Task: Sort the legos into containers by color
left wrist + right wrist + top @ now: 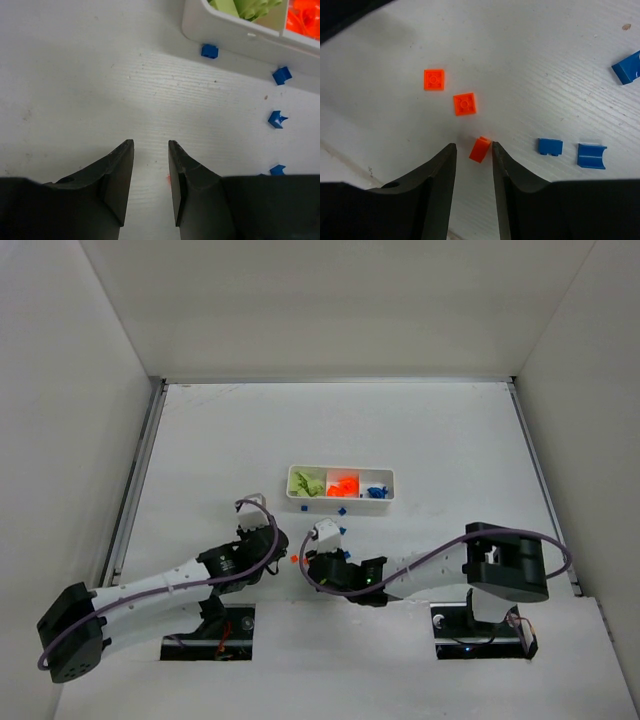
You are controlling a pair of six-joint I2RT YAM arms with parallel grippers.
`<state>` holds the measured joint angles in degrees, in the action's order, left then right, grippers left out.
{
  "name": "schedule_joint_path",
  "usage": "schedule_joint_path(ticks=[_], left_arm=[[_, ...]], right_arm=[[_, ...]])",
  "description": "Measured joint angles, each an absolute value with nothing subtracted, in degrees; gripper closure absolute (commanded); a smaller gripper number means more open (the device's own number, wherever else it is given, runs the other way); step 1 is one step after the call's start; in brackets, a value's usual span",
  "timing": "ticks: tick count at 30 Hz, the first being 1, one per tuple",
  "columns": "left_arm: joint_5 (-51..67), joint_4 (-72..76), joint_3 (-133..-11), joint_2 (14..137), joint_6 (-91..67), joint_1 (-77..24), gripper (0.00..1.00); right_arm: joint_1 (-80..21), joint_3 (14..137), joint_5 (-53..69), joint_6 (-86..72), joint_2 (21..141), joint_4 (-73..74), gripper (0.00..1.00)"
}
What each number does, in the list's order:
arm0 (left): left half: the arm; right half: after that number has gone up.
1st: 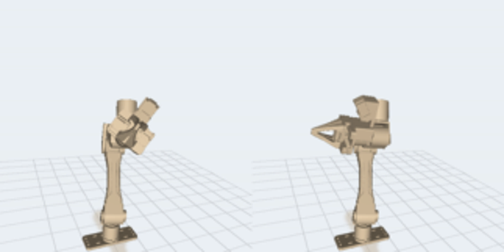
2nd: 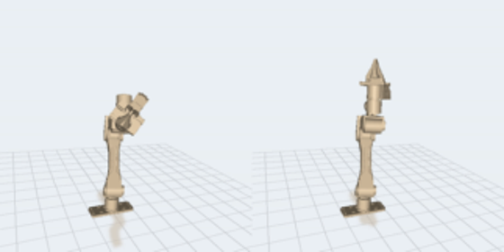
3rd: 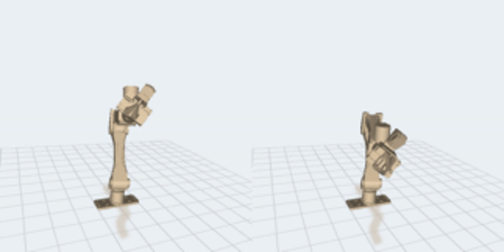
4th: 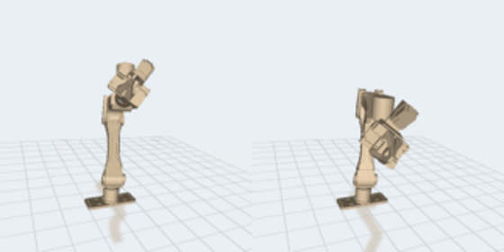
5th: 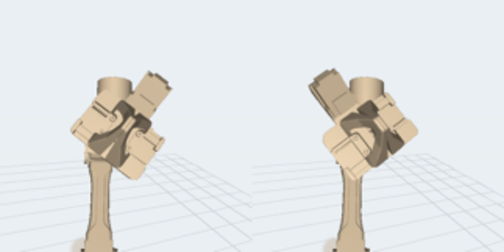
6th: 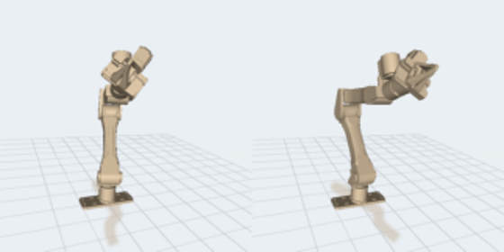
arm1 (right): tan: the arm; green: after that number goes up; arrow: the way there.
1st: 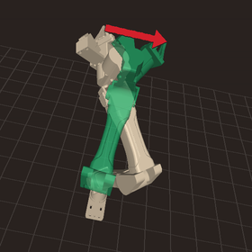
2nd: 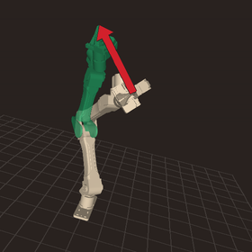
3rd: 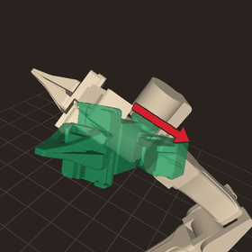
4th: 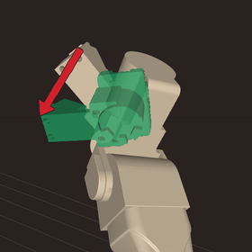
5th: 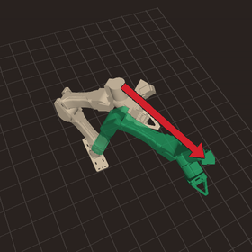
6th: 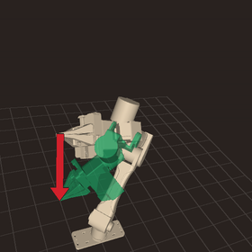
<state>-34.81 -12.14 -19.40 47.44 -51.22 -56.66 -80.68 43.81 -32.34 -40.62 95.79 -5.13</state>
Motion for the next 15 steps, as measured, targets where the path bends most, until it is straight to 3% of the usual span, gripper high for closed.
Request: schedule_joint_path(ticks=[2,5,10,15], left_arm=[[-35.0,-12.3,-19.1,48.4,-52.0,-57.9,0.7],[-35.3,-12.2,-19.1,49.5,-52.9,-60.1,0.7],[-35.6,-12.0,-19.1,52.0,-54.4,-63.8,0.69],[-36.1,-11.5,-19.1,55.0,-55.3,-66.2,0.68]], right_arm=[[-80.6,44.2,-32.5,-40.6,96.3,-5.2,0.73],[-80.1,44.3,-32.8,-40.8,96.5,-5.2,0.8],[-79.4,44.2,-33.5,-40.7,94.9,-4.8,0.81],[-75.2,44.1,-33.5,-38.3,86.0,-4.6,0.8]])
